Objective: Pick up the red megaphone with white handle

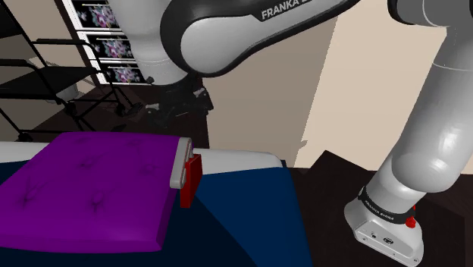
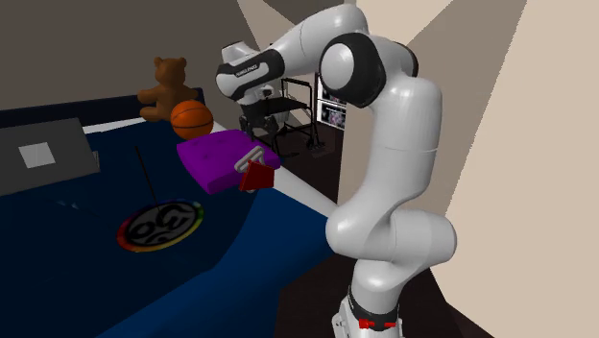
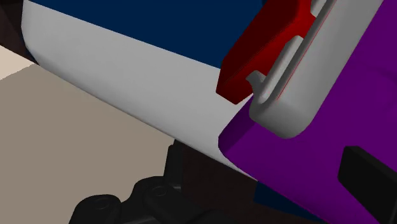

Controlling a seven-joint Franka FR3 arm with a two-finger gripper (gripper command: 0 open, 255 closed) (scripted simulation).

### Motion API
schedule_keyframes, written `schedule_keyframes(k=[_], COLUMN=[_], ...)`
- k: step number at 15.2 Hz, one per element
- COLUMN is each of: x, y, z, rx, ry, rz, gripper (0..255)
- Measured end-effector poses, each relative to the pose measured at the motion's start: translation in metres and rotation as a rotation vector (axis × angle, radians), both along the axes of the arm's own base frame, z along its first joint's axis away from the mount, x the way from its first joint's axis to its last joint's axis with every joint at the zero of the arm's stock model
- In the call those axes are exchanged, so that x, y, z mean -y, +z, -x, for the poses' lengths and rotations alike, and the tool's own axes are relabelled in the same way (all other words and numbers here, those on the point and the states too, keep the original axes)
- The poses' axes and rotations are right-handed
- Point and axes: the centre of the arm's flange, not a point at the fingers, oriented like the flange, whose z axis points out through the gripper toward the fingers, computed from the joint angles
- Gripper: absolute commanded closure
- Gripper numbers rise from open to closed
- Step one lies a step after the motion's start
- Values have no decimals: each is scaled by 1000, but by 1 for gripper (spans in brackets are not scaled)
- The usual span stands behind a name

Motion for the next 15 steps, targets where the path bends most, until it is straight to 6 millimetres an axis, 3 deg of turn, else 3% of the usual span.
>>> schedule_keyframes(k=[8, 9, 15], x=[-8, -8, -8], y=[-39, -41, -42], z=[-6, -6, -6], rx=[3, 3, 6], ry=[-17, -16, -17], rz=[6, 6, 5], gripper=[0, 255, 255])
